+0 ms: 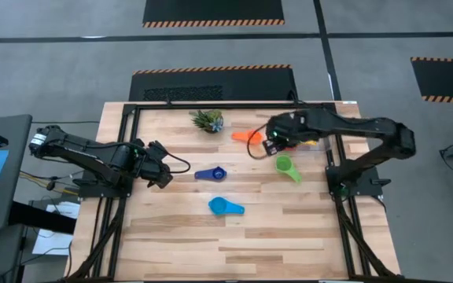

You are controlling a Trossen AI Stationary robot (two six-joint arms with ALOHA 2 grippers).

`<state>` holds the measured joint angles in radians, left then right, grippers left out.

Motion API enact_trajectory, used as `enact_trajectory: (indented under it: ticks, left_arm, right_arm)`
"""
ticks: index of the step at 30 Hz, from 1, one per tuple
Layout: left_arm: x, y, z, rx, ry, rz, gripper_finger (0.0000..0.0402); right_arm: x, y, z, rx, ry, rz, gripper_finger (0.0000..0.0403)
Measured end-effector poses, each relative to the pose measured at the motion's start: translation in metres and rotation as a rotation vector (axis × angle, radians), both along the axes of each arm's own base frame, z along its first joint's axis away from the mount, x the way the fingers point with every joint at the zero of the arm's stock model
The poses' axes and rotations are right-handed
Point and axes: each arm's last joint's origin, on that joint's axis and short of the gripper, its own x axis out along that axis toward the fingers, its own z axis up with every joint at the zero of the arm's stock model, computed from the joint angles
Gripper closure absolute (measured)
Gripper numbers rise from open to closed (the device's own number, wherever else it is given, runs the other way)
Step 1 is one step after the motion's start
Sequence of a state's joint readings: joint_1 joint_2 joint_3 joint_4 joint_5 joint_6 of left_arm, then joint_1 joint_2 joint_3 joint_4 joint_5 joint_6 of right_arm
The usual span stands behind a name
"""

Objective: Nest measuring cups in basket
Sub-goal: Stack the green measuring cup on top of the yellow measuring cup in the transparent bin

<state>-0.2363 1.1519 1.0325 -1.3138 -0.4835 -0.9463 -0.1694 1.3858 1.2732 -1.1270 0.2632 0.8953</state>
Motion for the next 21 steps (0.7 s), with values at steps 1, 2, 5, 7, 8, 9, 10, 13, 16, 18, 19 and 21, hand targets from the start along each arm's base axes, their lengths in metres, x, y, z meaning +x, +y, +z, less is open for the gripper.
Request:
enact_trajectory:
  ticks: [1,2,5,7,8,9,10,13,16,18,19,21]
  left_arm:
    - [0.0,0.0,0.0,-0.001,-0.005,0.0,0.0401]
    - [0.001,0.0,0.0,-0.002,-0.009,0.0,0.0401]
    - [0.004,-0.001,0.0,-0.009,-0.038,0.0,0.0402]
    - [0.006,-0.001,0.001,-0.014,-0.06,0.0,0.0401]
    - [0.007,-0.002,0.001,-0.018,-0.074,0.0,0.0402]
    - [0.008,-0.002,0.001,-0.021,-0.087,0.0,0.0401]
    - [0.009,-0.002,0.002,-0.023,-0.096,0.0,0.0401]
    - [0.011,-0.003,0.002,-0.028,-0.117,0.0,0.0401]
    - [0.011,-0.003,0.002,-0.029,-0.118,0.0,0.0401]
    - [0.011,-0.003,0.002,-0.029,-0.119,-0.001,0.0401]
    - [0.011,-0.003,0.002,-0.029,-0.119,0.0,0.0401]
    - [0.011,-0.003,0.002,-0.03,-0.119,-0.001,0.0401]
  right_arm:
    - [0.0,0.009,0.004,0.002,-0.036,0.018,0.0256]
    - [0.0,0.017,0.008,0.005,-0.07,0.037,0.0257]
    - [0.001,0.042,0.015,0.02,-0.154,0.094,0.0259]
    - [0.003,0.057,0.016,0.024,-0.179,0.149,0.026]
    - [0.005,0.064,0.015,0.019,-0.181,0.171,0.026]
    - [0.007,0.071,0.013,0.01,-0.18,0.191,0.026]
    - [0.01,0.077,0.01,-0.001,-0.17,0.209,0.0259]
    - [0.022,0.093,-0.005,-0.008,-0.122,0.248,0.026]
    - [0.032,0.104,-0.023,0.002,-0.062,0.237,0.0264]
    - [0.035,0.107,-0.034,0.0,0.008,0.22,0.0269]
    - [0.034,0.107,-0.039,-0.004,0.05,0.211,0.0272]
    - [0.029,0.104,-0.044,-0.008,0.143,0.176,0.0278]
